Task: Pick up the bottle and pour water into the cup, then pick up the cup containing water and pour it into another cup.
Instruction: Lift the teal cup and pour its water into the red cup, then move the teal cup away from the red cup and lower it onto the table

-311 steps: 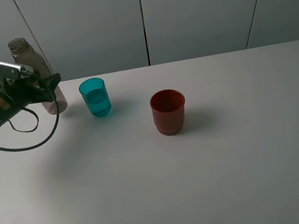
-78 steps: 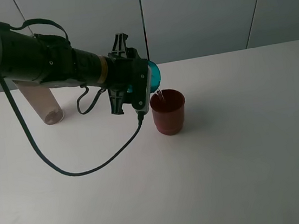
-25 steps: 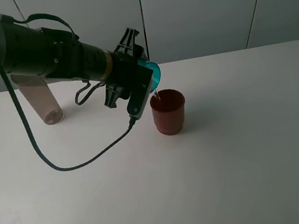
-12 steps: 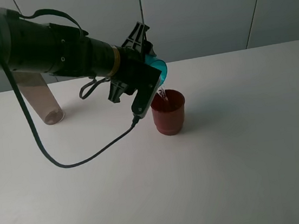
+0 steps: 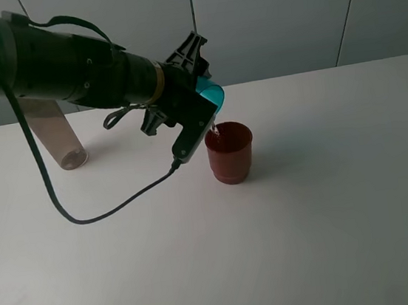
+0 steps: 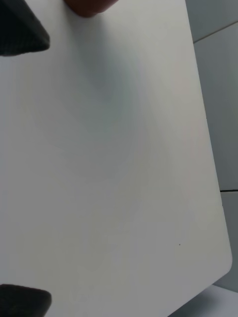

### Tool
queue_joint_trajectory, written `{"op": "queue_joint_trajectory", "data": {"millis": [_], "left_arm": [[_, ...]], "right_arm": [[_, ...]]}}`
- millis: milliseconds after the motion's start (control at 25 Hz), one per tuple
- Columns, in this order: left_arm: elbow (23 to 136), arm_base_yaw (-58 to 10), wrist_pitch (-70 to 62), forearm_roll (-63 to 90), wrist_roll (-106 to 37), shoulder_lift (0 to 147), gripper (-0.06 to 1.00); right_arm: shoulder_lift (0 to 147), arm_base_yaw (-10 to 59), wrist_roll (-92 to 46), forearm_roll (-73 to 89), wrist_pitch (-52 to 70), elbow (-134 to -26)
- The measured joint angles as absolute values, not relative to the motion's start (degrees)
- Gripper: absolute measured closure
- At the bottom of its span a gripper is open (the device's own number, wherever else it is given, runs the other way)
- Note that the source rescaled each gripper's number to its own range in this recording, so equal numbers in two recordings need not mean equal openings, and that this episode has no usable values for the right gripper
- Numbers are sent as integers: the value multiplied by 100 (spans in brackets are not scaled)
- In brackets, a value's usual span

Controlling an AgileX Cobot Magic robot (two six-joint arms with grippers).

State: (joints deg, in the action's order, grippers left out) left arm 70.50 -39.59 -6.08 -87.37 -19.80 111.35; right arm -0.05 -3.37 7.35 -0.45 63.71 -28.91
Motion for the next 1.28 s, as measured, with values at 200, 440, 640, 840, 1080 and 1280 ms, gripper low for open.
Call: {"op": "queue_joint_trajectory", "data": {"millis": [200, 440, 640, 840, 1080, 1280], "left_arm": [[7050, -4057, -609, -9055, -1980, 11135, 84], [7050, -4116, -573, -9188, -1980, 11135, 84], [7050, -4116, -595, -9222, -1980, 11135, 84], [7050, -4116, -595, -9245, -1980, 11135, 84], [7050, -4129, -595, -9256, -1980, 11135, 84], [7050, -4131, -595, -8648, -1969, 11135, 84]], "right_arm": [[-5, -337, 735, -45, 6371, -2891], [-5, -337, 735, -45, 6371, -2891], [-5, -337, 735, -45, 6371, -2891], [-5, -337, 735, -45, 6371, -2891], [-5, -337, 735, -45, 6371, -2891], [-5, -337, 735, -45, 6371, -2891]]}}
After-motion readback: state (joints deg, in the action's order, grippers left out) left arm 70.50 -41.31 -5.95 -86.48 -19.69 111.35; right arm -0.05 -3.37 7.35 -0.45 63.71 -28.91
